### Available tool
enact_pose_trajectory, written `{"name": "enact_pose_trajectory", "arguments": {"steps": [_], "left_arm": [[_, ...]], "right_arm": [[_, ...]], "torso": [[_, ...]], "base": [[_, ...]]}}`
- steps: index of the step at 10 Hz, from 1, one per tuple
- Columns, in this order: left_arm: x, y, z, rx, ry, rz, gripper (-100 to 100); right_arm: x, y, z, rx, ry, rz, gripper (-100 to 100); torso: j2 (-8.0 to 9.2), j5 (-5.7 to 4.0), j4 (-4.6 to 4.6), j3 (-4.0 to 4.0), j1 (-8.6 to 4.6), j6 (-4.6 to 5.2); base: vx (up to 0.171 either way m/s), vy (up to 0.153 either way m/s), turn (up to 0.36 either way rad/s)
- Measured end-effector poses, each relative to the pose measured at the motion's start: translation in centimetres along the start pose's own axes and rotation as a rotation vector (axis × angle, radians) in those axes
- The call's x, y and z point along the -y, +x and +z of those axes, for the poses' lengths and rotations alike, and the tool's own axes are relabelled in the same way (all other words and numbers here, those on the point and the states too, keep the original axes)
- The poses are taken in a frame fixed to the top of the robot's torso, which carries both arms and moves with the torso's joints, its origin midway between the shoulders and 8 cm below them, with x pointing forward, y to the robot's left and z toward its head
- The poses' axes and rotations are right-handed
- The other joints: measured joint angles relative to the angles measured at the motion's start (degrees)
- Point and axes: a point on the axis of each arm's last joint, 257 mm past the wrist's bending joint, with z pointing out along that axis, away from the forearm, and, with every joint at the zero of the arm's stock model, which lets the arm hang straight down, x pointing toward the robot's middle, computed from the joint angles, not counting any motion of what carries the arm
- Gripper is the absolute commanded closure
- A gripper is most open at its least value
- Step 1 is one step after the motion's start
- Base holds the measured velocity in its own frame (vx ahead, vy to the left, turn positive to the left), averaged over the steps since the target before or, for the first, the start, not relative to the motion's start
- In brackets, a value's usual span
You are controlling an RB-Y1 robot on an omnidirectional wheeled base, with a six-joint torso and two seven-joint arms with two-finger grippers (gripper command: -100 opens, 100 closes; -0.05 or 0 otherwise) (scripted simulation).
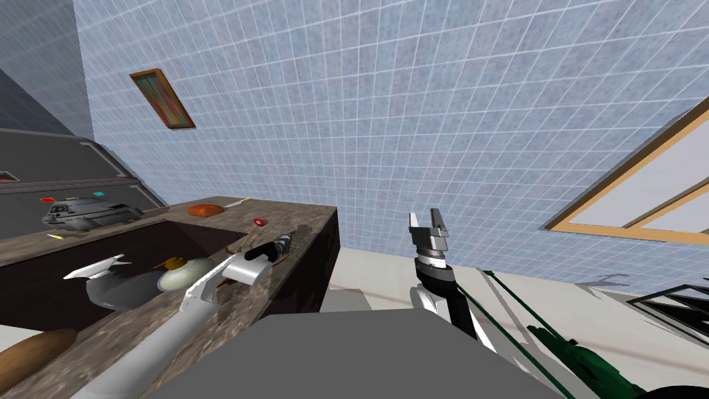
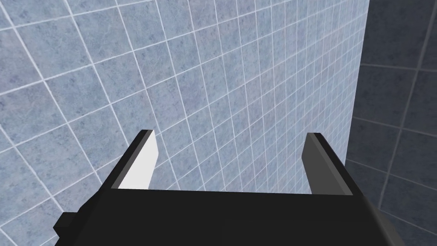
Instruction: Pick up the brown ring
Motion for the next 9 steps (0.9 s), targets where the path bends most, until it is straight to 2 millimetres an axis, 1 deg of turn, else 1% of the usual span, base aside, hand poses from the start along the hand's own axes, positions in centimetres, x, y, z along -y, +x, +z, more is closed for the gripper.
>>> {"name": "enact_pose_trajectory", "arguments": {"steps": [1,5,6,7,8,9], "left_arm": [[0.01,0.0,0.04,0.0,0.001,0.0,100],[0.01,0.0,0.03,0.0,0.001,0.001,100],[0.01,0.0,0.03,0.0,0.001,0.0,0],[0.02,0.0,0.03,0.0,0.001,0.0,100],[0.31,0.22,-0.26,-0.004,0.003,0.003,100],[0.32,0.24,-0.31,-0.004,0.002,0.002,0]], "right_arm": [[0.0,0.0,0.0,0.0,0.0,0.0,0],[0.0,0.0,0.0,0.0,0.0,0.0,0],[0.0,0.0,0.0,0.0,0.0,0.0,0],[0.0,0.0,0.0,0.0,0.0,0.0,0],[0.0,0.0,0.0,0.0,0.0,0.0,0],[0.0,0.0,0.0,0.0,0.0,0.0,0]], "torso": [[0.06,0.0,0.01,0.03,0.0,-0.01],[0.19,0.0,0.04,0.11,-0.02,-0.01],[0.2,0.0,0.04,0.11,-0.02,-0.01],[0.2,0.0,0.04,0.11,-0.02,-0.01],[0.33,-0.02,0.06,0.18,-0.02,-0.05],[0.31,-0.01,0.06,0.18,-0.02,-0.03]], "base": [[0.0,0.0,0.0],[0.0,0.0,0.0],[0.0,0.0,0.0],[-0.034,0.004,0.059],[-0.021,0.002,0.017],[0.0,0.0,0.0]]}}
